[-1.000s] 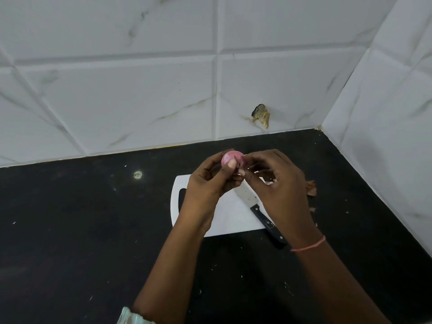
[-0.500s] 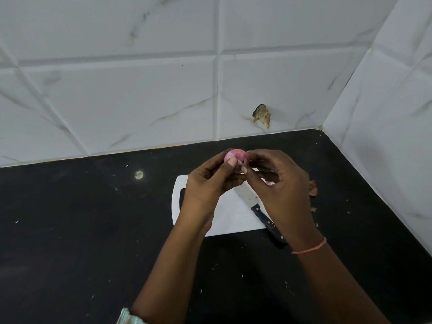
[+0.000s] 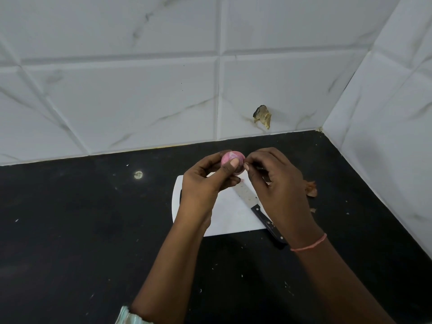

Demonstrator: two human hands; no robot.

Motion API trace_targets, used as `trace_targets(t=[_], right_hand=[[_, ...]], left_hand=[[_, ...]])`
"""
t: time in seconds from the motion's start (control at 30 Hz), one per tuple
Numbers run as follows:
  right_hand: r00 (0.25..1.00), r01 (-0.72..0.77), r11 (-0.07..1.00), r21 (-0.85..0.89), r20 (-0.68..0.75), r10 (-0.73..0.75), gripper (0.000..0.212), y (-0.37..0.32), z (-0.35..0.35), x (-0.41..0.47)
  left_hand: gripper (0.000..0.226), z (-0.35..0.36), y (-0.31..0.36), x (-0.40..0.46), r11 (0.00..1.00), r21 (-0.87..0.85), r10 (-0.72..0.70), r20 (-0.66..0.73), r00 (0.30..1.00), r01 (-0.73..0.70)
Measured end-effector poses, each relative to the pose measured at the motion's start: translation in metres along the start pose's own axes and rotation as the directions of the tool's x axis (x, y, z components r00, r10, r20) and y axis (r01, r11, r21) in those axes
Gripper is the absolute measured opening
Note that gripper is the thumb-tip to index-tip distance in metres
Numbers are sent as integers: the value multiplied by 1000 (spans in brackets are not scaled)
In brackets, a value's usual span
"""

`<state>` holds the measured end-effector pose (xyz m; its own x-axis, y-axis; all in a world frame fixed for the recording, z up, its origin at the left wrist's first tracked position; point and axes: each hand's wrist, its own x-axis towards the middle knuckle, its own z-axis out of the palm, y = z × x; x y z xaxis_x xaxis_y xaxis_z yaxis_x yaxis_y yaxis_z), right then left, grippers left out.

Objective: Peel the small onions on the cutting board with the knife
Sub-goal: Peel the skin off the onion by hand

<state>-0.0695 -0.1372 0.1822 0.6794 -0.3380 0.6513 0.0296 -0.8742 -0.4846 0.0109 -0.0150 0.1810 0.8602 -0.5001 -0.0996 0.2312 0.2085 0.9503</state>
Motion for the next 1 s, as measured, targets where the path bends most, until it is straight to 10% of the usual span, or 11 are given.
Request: trace_targets(t=[0.33, 0.63, 1.0], right_hand=[[963, -35, 999, 35, 270, 24, 6, 4, -12, 17], [938, -344, 820, 458, 134, 318, 13, -4, -12, 8], [985, -168, 965, 203, 0, 171, 10, -7, -7, 3]], left_hand=[[39, 3, 0, -1, 1000, -12, 2, 5, 1000, -2], [34, 3, 4, -1, 995, -72, 66, 62, 996, -62], [35, 1, 3, -2, 986, 12, 164, 71, 984, -165]])
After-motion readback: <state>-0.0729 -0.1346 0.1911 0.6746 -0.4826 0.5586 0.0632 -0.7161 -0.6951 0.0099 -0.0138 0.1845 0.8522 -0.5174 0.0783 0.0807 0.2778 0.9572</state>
